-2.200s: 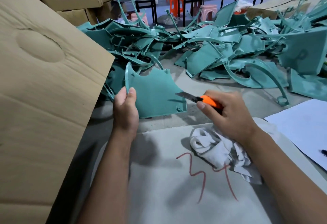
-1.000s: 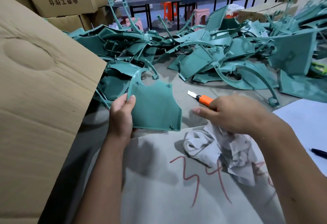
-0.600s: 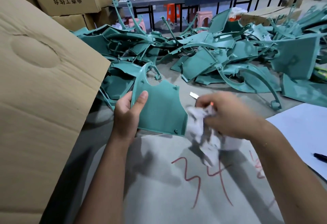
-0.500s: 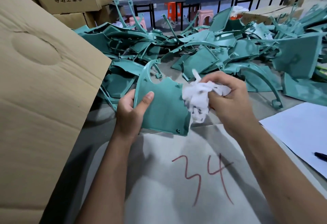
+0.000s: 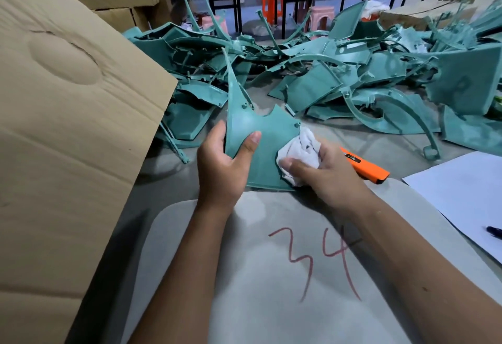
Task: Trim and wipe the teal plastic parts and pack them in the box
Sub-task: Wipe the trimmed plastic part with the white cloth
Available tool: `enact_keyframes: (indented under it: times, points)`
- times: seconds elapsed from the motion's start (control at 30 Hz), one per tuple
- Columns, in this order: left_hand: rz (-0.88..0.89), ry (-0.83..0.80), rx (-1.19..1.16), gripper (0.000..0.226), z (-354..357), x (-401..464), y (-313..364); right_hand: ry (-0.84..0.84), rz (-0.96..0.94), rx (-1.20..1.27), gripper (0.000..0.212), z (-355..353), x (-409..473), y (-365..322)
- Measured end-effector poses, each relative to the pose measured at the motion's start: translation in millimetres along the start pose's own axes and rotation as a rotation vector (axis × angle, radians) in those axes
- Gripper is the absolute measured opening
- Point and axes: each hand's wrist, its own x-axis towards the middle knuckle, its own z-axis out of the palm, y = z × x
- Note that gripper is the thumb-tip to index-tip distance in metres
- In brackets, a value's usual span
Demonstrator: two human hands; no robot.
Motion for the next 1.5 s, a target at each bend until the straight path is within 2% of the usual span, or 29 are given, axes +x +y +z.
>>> enact_keyframes:
  times: [0.03,0.13,0.23,0.33,0.5,0.7,0.77,0.87,0.93,0.97,1.07,1.17,1.27,1.33,1.43,1.5]
  points:
    - [0.004,0.014,-0.002,0.030,0.6,-0.5,-0.5,-0.008,-0.018,-0.039,0.011,-0.3,-0.9,-0.6]
    - [-0.051,0.040,-0.059,0.027,3.9,-1.5,1.8,0.038,-0.086,-0.102,0.029,0.8,-1.1,-3.5]
    - [-0.290,0.062,-0.305,0.018,4.9,3.2,6.4,0.214,-0.141,-0.125,0.030,4.4,-0.1,-7.3]
    - [-0.502,-0.067,-0.521,0.017,12.6,-0.6,11.7,0.406,-0.134,-0.125,0.033,2.9,3.2,-6.8]
    - [-0.464,-0.201,-0.477,0.020,33.7,-13.1,18.9,0.530,-0.126,-0.149,0.035,-5.9,2.0,-4.7]
    - [-0.401,-0.377,-0.357,0.026,4.5,2.9,15.6,0.418,-0.173,-0.173,0.030,-10.0,2.9,-5.0]
    - [-0.435,-0.431,-0.339,0.031,-10.1,5.4,12.1,0.375,-0.193,-0.117,0.018,-14.5,2.6,-7.3]
    - [-0.466,-0.510,-0.409,0.026,-29.7,7.8,4.7,0.514,-0.208,-0.116,0.014,-26.4,5.4,-10.4]
    - [-0.441,-0.466,-0.428,0.026,-29.2,5.9,5.2,0.623,-0.141,-0.054,0.021,-28.7,6.1,-13.4]
    - [-0.418,-0.401,-0.422,0.026,-24.9,5.4,6.5,0.606,-0.100,-0.007,0.025,-27.6,4.9,-14.1]
    - [-0.345,-0.189,-0.442,0.026,-7.0,5.4,9.9,0.377,-0.017,0.059,0.032,-14.7,-2.2,-11.3]
    - [-0.306,-0.072,-0.443,0.025,5.6,3.0,11.6,0.208,-0.031,-0.111,0.032,2.3,-2.6,-3.7]
    - [-0.292,-0.006,-0.474,0.025,15.5,-3.3,16.6,0.260,-0.058,-0.064,0.017,2.0,4.1,-1.5]
    - [-0.301,0.041,-0.528,0.024,21.4,-6.6,21.6,0.255,-0.054,0.091,0.009,-0.8,4.6,-1.9]
    - [-0.299,0.084,-0.552,0.026,31.4,-12.4,26.0,0.242,-0.065,0.362,0.016,1.3,2.5,-4.4]
    - [-0.307,0.092,-0.556,0.026,36.3,-15.6,29.2,0.345,-0.108,0.217,0.004,-2.6,2.6,-5.0]
